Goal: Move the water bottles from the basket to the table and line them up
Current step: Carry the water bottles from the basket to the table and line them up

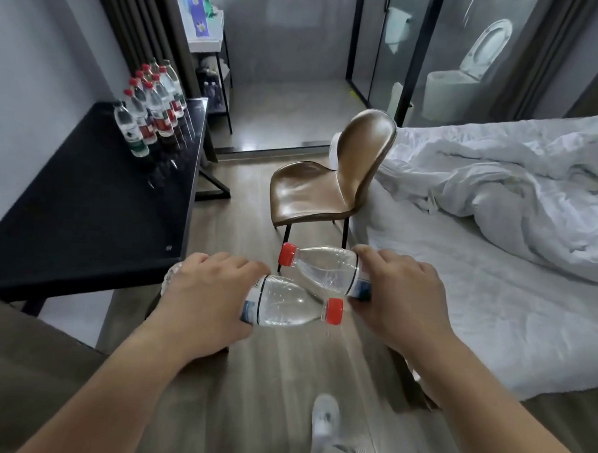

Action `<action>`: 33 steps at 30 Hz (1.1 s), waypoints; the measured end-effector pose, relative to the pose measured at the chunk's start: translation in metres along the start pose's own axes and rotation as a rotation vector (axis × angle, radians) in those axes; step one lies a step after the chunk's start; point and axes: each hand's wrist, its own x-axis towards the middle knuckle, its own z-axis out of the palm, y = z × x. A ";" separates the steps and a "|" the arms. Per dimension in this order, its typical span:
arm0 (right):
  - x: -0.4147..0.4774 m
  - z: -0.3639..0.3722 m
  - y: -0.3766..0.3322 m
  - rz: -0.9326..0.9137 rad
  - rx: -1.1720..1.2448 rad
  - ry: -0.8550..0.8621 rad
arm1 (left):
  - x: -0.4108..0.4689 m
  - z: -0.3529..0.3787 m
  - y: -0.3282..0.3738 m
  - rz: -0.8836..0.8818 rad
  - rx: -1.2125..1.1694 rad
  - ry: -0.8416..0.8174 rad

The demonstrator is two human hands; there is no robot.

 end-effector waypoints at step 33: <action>0.683 0.169 -0.178 -0.448 0.109 -0.097 | 0.437 0.071 -0.424 -0.504 -0.057 -0.072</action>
